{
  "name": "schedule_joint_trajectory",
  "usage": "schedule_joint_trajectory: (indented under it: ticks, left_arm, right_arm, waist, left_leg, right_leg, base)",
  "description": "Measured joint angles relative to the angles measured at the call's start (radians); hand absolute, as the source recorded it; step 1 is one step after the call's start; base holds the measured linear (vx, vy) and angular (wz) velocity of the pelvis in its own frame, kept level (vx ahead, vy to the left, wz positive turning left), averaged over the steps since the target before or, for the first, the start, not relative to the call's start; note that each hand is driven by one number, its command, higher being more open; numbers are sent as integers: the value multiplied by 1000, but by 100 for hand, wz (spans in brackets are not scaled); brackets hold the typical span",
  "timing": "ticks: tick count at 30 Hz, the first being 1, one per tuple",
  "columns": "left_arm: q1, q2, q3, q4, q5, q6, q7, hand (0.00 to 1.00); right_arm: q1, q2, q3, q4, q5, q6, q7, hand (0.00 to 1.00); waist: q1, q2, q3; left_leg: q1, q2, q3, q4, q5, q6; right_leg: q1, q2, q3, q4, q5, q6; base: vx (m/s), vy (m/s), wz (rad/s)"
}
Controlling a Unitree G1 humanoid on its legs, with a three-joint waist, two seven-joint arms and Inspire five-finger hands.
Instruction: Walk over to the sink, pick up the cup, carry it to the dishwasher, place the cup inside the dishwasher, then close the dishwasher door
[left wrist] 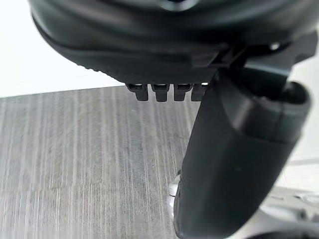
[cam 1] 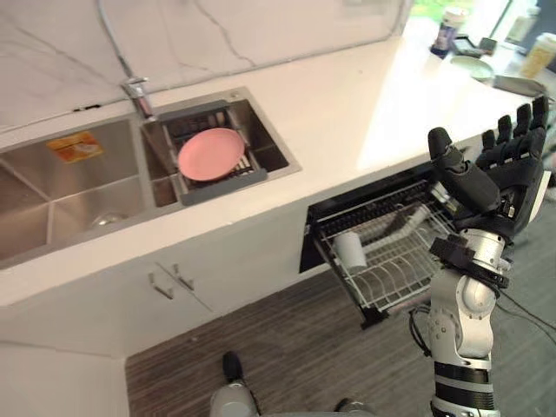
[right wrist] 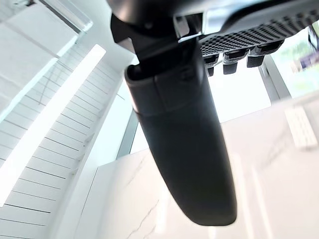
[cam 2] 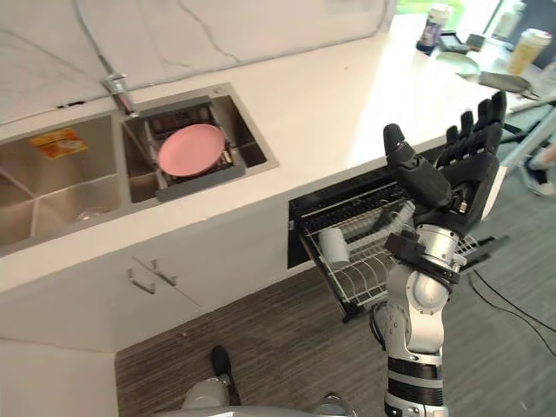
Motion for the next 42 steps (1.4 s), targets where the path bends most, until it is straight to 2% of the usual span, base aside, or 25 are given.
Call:
schedule_joint_trajectory:
  ticks: [2, 5, 10, 12, 13, 14, 15, 16, 17, 18, 19, 20, 21, 22, 23, 25, 26, 27, 28, 30, 33, 36, 40, 42]
  left_arm:
    - [5, -1, 2, -3, -12, 0, -6, 100]
    - [6, 0, 1, -3, 9, -5, -15, 100]
    - [20, 9, -11, -1, 27, -20, -13, 100]
    - [22, 18, -20, 1, 27, -32, -16, 100]
    - [22, 23, -20, 1, 27, -41, -18, 100]
    - [21, 32, -19, 1, 27, -43, -20, 100]
    - [20, 36, -20, 1, 27, -44, -21, 100]
    - [10, 41, -21, 3, 32, -43, -21, 100]
    - [5, 51, -30, 2, 49, -43, -20, 100]
    - [7, 62, -44, 2, 44, -43, -21, 100]
    - [4, 68, -47, 2, 42, -43, -22, 100]
    - [-8, 87, -49, 5, 42, -39, -20, 100]
    - [-11, 96, -54, 12, 42, -26, -24, 100]
    - [-11, 97, -54, 14, 41, -18, -27, 100]
    - [-12, 99, -54, 24, 40, -11, -39, 100]
    - [-21, 115, -58, 31, 48, 9, -66, 100]
    - [-27, 122, -59, 34, 56, 16, -73, 100]
    - [-27, 124, -59, 34, 61, 24, -78, 100]
    - [-24, 125, -59, 34, 62, 30, -83, 100]
    - [-17, 135, -60, 35, 63, 32, -86, 100]
    - [-16, 138, -95, 39, 85, 33, -86, 100]
    - [-12, 143, -99, 43, 109, 33, -84, 100]
    - [-13, 143, -100, 48, 160, 32, -85, 100]
    - [-14, 144, -124, 48, 193, 25, -86, 100]
  right_arm:
    - [7, 4, 72, 1, 37, 0, 71, 100]
    - [25, 19, 113, 2, 66, 0, 121, 100]
    - [42, 19, 93, 61, 99, 0, 110, 100]
    - [42, 19, 51, 98, 123, 0, 97, 100]
    - [42, 19, 24, 111, 142, -1, 85, 100]
    - [43, 21, -2, 127, 144, -7, 66, 100]
    - [44, 21, -12, 133, 145, -10, 55, 100]
    - [50, 18, -24, 140, 145, -11, 41, 100]
    - [63, 21, -31, 141, 152, -11, 23, 100]
    - [70, 28, -27, 141, 165, -12, 19, 100]
    - [78, 36, -22, 141, 166, -14, 20, 100]
    - [88, 48, -15, 140, 166, -15, 25, 100]
    - [91, 56, -10, 137, 163, -15, 29, 100]
    - [90, 57, -10, 132, 162, -15, 31, 100]
    - [93, 55, -14, 126, 161, -15, 39, 100]
    - [109, 55, -25, 105, 163, -13, 51, 100]
    - [123, 54, -42, 88, 164, -8, 57, 100]
    - [132, 54, -63, 80, 170, -5, 61, 100]
    - [142, 53, -93, 71, 181, -2, 63, 100]
    - [145, 50, -117, 65, 183, -2, 67, 100]
    - [153, 39, -122, 65, 182, -3, 66, 100]
    - [159, 39, -139, 66, 183, -3, 57, 100]
    - [159, 38, -170, 65, 184, -4, 66, 100]
    - [159, 39, -169, 66, 223, 5, 110, 100]
  waist:
    - [15, -1, -9]
    - [16, -3, -13]
    - [13, -18, -43]
    - [13, -32, -53]
    - [14, -43, -56]
    - [17, -61, -57]
    - [17, -69, -56]
    - [13, -74, -53]
    - [15, -79, -50]
    - [11, -84, -47]
    - [8, -95, -44]
    - [1, -106, -33]
    - [-4, -116, -33]
    - [-4, -121, -28]
    - [-5, -113, -19]
    - [-15, -117, -20]
    - [-19, -119, -19]
    - [-26, -121, -20]
    - [-28, -126, -24]
    - [-21, -153, -42]
    - [-23, -143, -48]
    - [-25, -137, -53]
    - [-34, -134, -59]
    - [-40, -131, -61]
  left_leg:
    - [5, -28, -4, -15, 2, 2]
    - [5, -54, -13, -16, 2, 7]
    - [3, -103, -22, -21, -4, 15]
    - [-8, -135, -47, -21, -15, 24]
    - [-16, -160, -60, -20, -22, 31]
    - [-18, -189, -70, -11, -40, 50]
    - [-20, -200, -80, -4, -52, 57]
    - [-25, -211, -107, 14, -65, 66]
    - [-26, -212, -132, 34, -84, 78]
    - [-8, -212, -153, 41, -103, 85]
    - [3, -207, -175, 41, -110, 90]
    - [22, -200, -214, 39, -119, 98]
    - [49, -197, -239, 39, -130, 103]
    - [67, -199, -244, 38, -139, 104]
    - [98, -206, -253, 43, -157, 108]
    - [109, -212, -270, 51, -174, 112]
    - [109, -215, -284, 56, -180, 111]
    - [114, -217, -300, 56, -182, 109]
    - [123, -227, -327, 53, -186, 105]
    - [132, -261, -341, 43, -194, 91]
    - [165, -255, -339, 0, -186, 64]
    - [202, -229, -346, -20, -200, 31]
    - [216, -210, -339, -17, -213, 22]
    - [221, -213, -323, -14, -219, 22]
  right_leg:
    - [8, -23, -16, 1, 0, 15]
    - [16, -46, -31, 2, 1, 29]
    - [21, -94, -52, 16, -3, 48]
    - [11, -138, -81, 75, -40, 47]
    - [-3, -177, -97, 131, -71, 30]
    - [-4, -216, -115, 186, -92, -1]
    - [-3, -236, -112, 228, -99, -17]
    - [-35, -277, -80, 339, -81, -61]
    - [-106, -306, 36, 485, -23, -147]
    - [-174, -308, 176, 615, 46, -203]
    - [-204, -288, 237, 673, 28, -167]
    - [-245, -216, 305, 732, -106, -130]
    - [-275, -151, 327, 727, -186, -128]
    - [-286, -129, 330, 710, -205, -126]
    - [-318, -106, 334, 657, -220, -120]
    - [-379, -81, 382, 550, -213, -108]
    - [-402, -64, 410, 500, -203, -91]
    - [-407, -52, 430, 459, -190, -73]
    - [-395, -39, 448, 414, -180, -69]
    - [-351, -29, 453, 289, -166, -83]
    - [-331, -25, 439, 265, -78, -83]
    - [-283, -1, 413, 226, -24, -91]
    - [-244, 18, 393, 195, -15, -92]
    - [-237, 16, 395, 190, -14, -92]
  base:
    - [48, 73, 23]
    - [43, 53, 16]
    - [37, 45, 14]
    - [40, 61, 42]
    - [63, 96, 56]
    - [96, 112, 57]
    - [104, 83, 63]
    - [106, 118, 67]
    - [164, 210, 71]
    - [134, 192, 59]
    - [178, 102, 63]
    - [157, 5, 72]
    - [157, 5, 63]
    - [144, 39, 42]
    - [116, 41, 33]
    - [125, 27, 41]
    - [116, -16, 51]
    - [187, -66, 65]
    - [210, -114, 56]
    - [239, -176, 36]
    - [186, -132, 9]
    - [174, -127, 3]
    - [197, -38, 5]
    - [147, 26, 4]
